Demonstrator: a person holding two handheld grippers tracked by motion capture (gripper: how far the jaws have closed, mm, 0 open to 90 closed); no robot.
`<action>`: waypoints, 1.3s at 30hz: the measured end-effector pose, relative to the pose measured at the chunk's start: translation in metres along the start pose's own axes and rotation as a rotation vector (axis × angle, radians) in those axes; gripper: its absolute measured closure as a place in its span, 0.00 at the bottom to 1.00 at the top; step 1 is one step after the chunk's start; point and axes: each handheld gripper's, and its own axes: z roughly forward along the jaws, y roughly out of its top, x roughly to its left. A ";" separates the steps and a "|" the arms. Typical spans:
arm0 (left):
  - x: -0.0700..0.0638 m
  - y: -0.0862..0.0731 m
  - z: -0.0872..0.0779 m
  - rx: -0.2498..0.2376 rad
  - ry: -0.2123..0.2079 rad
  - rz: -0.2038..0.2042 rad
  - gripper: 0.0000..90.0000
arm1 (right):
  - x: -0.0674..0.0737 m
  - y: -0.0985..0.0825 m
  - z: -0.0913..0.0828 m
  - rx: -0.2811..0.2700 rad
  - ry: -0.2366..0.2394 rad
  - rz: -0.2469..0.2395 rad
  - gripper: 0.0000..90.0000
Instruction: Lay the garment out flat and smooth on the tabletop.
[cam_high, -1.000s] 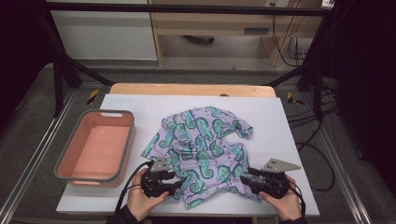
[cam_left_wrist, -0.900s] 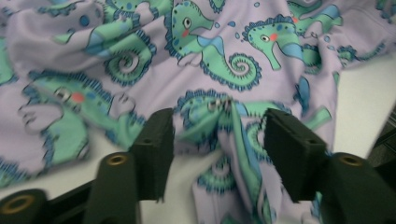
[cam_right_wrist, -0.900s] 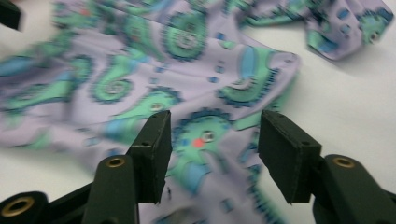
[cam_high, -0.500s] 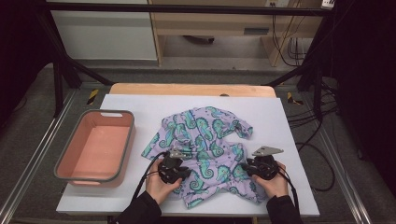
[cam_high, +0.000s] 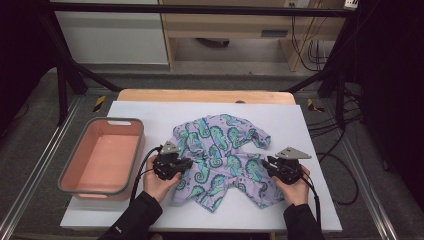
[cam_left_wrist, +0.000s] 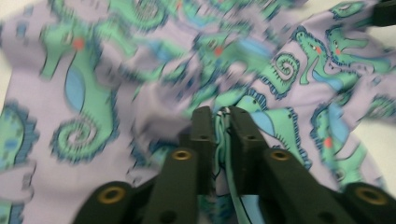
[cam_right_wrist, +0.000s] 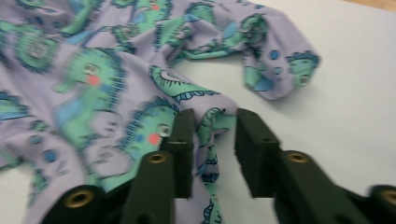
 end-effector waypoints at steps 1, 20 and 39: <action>0.001 -0.004 -0.001 0.004 0.000 -0.012 0.77 | 0.004 -0.001 -0.001 -0.006 0.007 -0.002 0.64; -0.016 -0.048 -0.019 0.072 -0.076 0.040 0.95 | 0.135 -0.006 0.012 0.050 0.395 -0.125 0.50; -0.018 -0.051 -0.027 0.054 -0.106 0.021 0.98 | 0.128 -0.008 -0.003 0.135 0.405 -0.243 0.97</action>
